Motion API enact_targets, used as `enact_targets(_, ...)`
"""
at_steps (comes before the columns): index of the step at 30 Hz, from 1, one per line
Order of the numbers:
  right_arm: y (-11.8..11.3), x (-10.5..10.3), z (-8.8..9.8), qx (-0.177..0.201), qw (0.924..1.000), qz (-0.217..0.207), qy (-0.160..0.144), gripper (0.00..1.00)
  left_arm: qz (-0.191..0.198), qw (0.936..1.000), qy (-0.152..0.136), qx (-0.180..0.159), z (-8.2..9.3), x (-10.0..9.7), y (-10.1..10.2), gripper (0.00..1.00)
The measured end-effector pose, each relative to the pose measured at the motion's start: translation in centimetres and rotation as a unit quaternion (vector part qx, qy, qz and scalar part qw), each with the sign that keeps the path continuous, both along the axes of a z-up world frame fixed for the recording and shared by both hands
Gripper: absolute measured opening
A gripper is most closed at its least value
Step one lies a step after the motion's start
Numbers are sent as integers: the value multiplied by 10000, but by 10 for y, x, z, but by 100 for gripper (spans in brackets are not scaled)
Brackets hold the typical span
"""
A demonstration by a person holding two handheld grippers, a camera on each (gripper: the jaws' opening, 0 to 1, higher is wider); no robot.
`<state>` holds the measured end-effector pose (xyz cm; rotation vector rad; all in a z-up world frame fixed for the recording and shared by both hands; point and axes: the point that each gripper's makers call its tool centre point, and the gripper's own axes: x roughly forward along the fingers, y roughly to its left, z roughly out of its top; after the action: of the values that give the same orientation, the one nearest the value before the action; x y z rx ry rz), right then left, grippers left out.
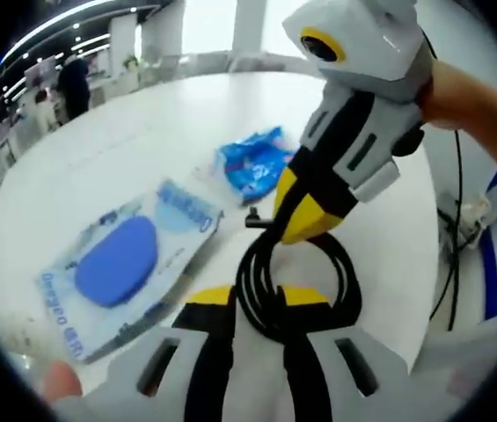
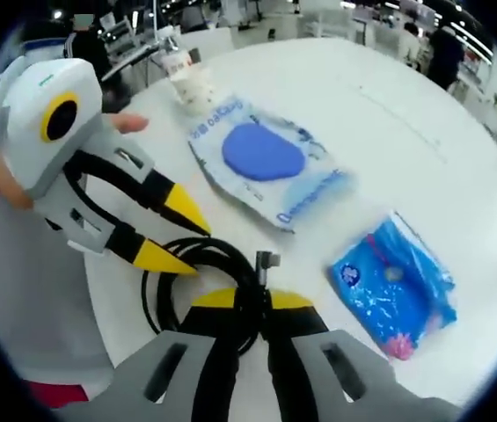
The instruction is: Arrange the tabletop items into an orderly group along one side of the table until the central work area is clear of visible clutter.
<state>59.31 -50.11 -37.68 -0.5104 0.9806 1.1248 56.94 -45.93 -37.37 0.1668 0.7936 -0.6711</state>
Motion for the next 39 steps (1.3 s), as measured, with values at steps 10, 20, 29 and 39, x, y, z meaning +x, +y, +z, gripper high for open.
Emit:
enact_targets(10,0,4,-16,2,9999,-153,-6,11,-69,9998,55,167,-13,5,-1,17)
enact_targets(20,-4,8,-22,-65,9998,-188,-55,12,-167,9996,51,236,-19,9,-5,19)
enact_targets(29,-6,12,-17,-108,9993,-299,-219,19,-145,9998,-2,120,-15,9,-1,22)
enact_targets(39,-4,14,11,199,9969,-500,-567,18,30,9989,-249,-403,10,2,12,25)
